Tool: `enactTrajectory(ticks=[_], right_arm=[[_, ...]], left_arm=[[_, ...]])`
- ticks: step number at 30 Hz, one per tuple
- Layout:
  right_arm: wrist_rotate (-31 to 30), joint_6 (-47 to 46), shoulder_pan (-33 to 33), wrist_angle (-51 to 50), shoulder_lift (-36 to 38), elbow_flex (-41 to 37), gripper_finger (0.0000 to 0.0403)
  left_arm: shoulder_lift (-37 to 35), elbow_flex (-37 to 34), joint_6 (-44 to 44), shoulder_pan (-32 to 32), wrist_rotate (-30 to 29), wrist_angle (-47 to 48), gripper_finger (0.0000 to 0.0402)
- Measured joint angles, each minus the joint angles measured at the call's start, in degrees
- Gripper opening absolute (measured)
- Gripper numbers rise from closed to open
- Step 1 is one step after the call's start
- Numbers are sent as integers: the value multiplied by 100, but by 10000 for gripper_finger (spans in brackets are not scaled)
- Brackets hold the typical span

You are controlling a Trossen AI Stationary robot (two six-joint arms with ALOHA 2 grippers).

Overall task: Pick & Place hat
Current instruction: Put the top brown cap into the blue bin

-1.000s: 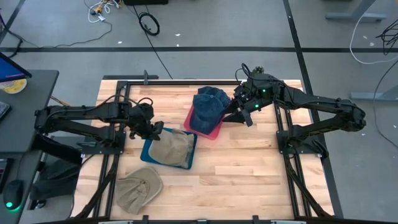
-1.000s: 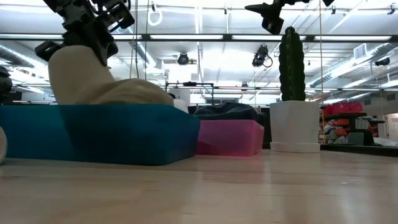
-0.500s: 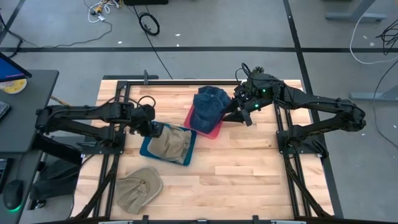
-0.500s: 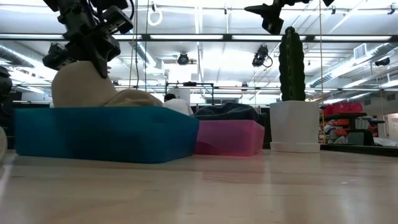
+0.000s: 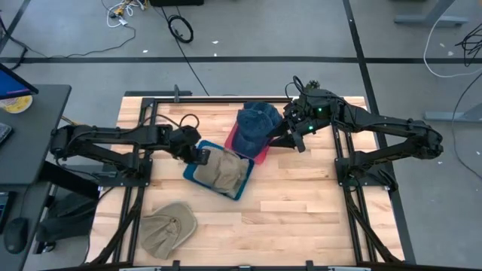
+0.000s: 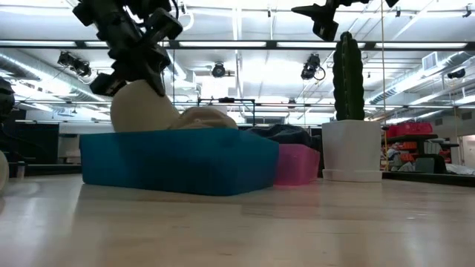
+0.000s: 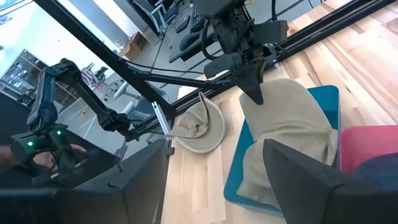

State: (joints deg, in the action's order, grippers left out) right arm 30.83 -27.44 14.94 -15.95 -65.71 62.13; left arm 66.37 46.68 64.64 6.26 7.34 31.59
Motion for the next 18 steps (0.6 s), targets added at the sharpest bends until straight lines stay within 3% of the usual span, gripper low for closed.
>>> enactTrajectory(ticks=[12, 18], right_arm=[[0, -1, 1, 39, -1, 0, 269], [0, -11, 0, 36, -2, 0, 269]], left_arm=[[656, 41, -186, -67, -63, 279, 16], [717, 17, -122, -118, -444, 290, 46]])
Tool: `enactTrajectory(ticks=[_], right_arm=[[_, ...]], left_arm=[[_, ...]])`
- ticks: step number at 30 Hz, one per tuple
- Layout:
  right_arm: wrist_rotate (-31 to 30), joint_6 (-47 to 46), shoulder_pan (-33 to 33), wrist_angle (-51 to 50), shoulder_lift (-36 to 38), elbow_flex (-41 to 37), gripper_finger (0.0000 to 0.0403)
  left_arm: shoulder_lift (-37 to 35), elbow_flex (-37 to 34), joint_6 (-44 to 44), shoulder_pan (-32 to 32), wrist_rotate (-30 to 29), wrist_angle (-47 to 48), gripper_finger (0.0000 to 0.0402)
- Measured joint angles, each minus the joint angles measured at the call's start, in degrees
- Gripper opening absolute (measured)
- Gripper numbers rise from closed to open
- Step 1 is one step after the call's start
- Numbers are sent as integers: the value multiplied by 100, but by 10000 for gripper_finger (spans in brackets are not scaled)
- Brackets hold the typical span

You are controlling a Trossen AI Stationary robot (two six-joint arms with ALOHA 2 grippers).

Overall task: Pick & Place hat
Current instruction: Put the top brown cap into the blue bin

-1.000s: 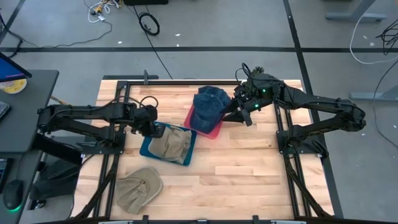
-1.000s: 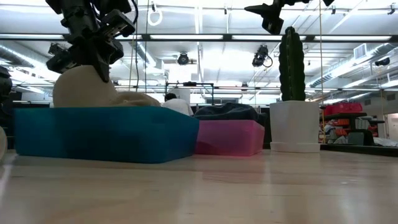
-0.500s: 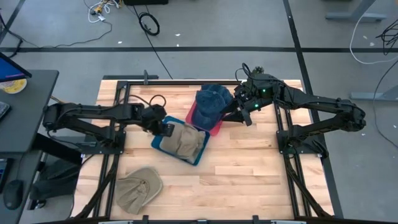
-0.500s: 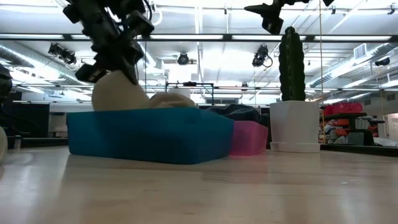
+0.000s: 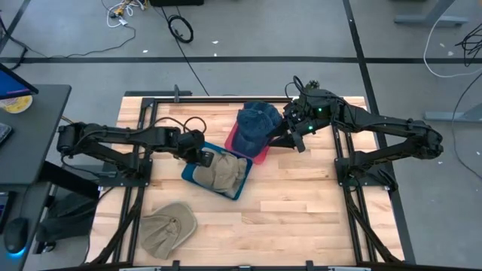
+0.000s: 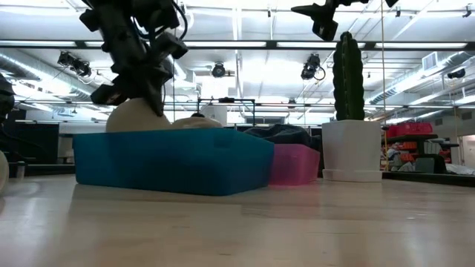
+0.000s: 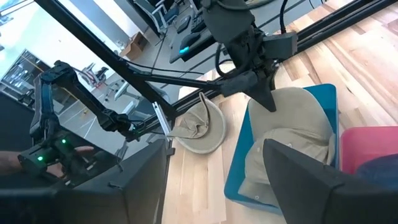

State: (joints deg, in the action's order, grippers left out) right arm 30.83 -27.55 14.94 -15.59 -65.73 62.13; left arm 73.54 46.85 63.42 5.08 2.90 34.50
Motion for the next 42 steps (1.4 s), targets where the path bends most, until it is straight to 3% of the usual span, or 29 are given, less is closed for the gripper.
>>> enactTrajectory(ticks=[12, 16, 29, 42], right_arm=[[-42, 61, 0, 9, 0, 0, 269], [-46, 101, 2, 15, 0, 0, 269], [-149, 107, 2, 57, -2, 0, 269], [-149, 108, 0, 98, -151, 0, 269]], left_arm=[[37, -37, -112, -68, -344, 864, 220], [102, -33, -373, -185, -647, 853, 258], [334, -22, -321, -538, -1457, 478, 271], [759, 2, -423, -653, -1764, 464, 271]])
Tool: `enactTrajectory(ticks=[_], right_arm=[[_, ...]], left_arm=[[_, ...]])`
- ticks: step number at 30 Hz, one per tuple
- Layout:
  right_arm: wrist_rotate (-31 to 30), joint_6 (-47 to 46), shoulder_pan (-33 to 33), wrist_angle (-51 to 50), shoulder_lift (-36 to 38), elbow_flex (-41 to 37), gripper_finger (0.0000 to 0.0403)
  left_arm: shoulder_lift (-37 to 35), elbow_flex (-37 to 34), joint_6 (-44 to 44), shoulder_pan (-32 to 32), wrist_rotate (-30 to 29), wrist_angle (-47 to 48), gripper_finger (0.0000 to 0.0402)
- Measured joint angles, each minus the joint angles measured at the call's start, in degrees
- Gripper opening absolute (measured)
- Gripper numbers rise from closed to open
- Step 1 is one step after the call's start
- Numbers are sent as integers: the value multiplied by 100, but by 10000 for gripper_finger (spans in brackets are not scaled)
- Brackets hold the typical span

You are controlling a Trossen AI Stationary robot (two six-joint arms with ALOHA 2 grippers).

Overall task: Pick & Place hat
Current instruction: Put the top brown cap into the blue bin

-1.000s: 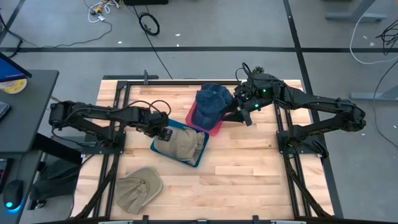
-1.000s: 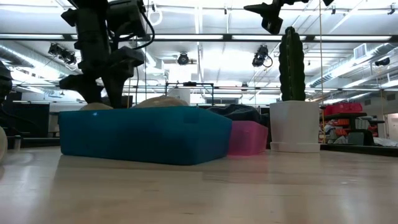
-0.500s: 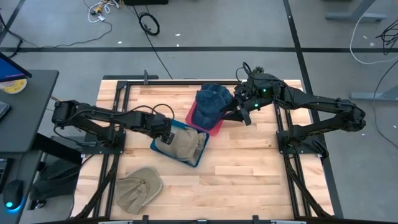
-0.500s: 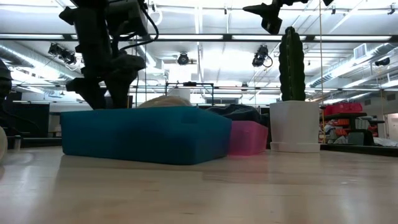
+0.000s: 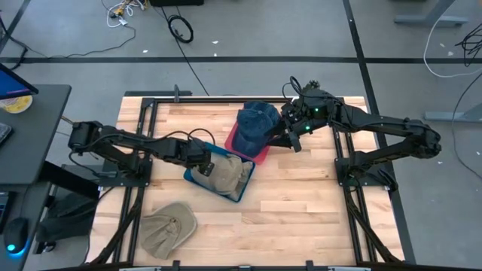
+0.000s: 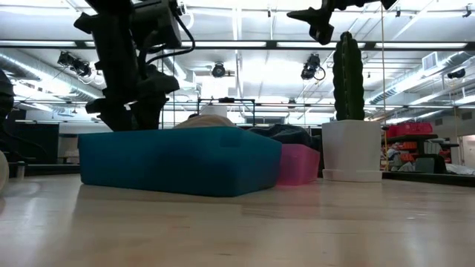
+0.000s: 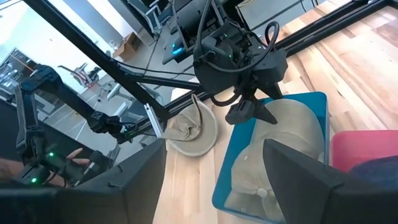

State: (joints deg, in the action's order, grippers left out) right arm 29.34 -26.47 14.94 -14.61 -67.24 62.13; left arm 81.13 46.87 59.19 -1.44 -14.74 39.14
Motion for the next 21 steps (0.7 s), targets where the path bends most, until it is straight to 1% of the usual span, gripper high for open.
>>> enactTrajectory(ticks=[12, 17, 21], right_arm=[[0, 2, 0, 57, 0, 0, 269], [0, 2, 0, 55, 0, 0, 269], [0, 2, 0, 52, 0, 0, 269]], left_arm=[[28, -7, -52, -47, -331, 47, 271], [-18, 47, -108, -56, -91, 43, 271], [-14, 324, -143, -71, 42, 405, 271]])
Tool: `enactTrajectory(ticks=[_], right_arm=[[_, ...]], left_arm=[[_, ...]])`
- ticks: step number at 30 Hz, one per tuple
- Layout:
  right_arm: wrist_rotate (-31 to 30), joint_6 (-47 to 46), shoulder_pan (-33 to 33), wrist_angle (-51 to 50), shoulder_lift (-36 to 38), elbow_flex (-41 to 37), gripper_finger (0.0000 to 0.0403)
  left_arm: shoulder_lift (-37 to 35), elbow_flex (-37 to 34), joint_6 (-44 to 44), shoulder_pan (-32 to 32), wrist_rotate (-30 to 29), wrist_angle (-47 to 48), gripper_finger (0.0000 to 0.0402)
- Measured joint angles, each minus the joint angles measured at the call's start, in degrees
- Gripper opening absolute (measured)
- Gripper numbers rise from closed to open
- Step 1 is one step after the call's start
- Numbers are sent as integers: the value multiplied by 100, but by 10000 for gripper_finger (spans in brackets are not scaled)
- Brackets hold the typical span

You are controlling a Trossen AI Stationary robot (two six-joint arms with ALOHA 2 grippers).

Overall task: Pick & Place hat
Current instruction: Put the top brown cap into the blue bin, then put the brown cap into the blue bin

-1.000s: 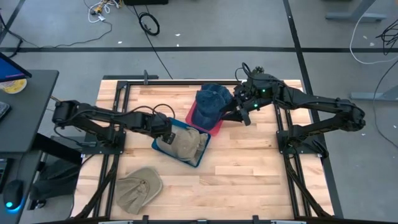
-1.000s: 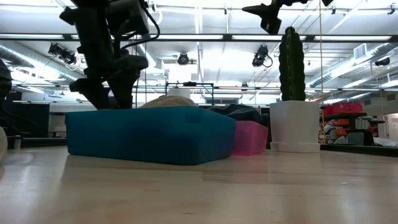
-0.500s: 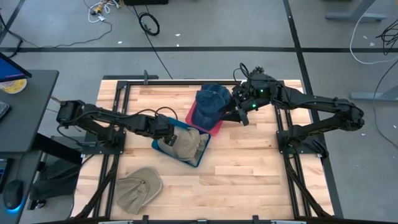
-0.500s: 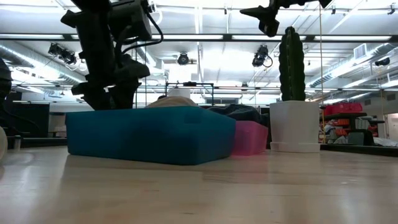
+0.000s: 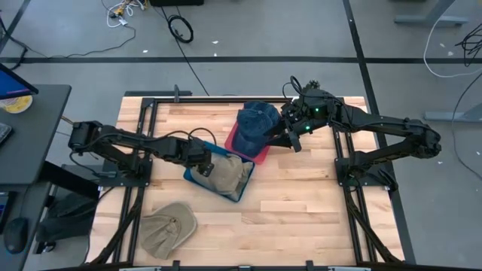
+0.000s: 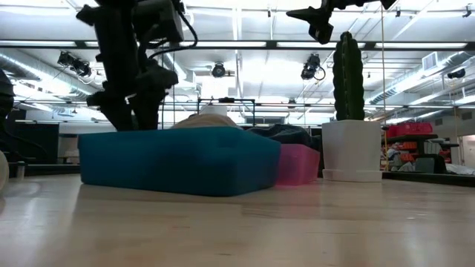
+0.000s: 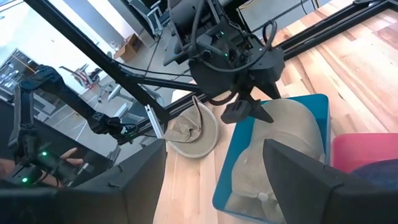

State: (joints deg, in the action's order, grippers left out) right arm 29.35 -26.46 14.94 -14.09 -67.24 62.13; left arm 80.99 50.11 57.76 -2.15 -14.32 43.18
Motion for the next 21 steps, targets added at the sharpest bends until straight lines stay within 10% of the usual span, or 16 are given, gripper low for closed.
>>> enactTrajectory(ticks=[14, 21], right_arm=[[4, 0, 0, -4, 2, 0, 269], [62, 0, 0, -11, 2, 0, 269]], left_arm=[[-2, 970, -167, 7, -44, 1309, 271], [-8, 1949, -374, 9, 1323, 1920, 259]])
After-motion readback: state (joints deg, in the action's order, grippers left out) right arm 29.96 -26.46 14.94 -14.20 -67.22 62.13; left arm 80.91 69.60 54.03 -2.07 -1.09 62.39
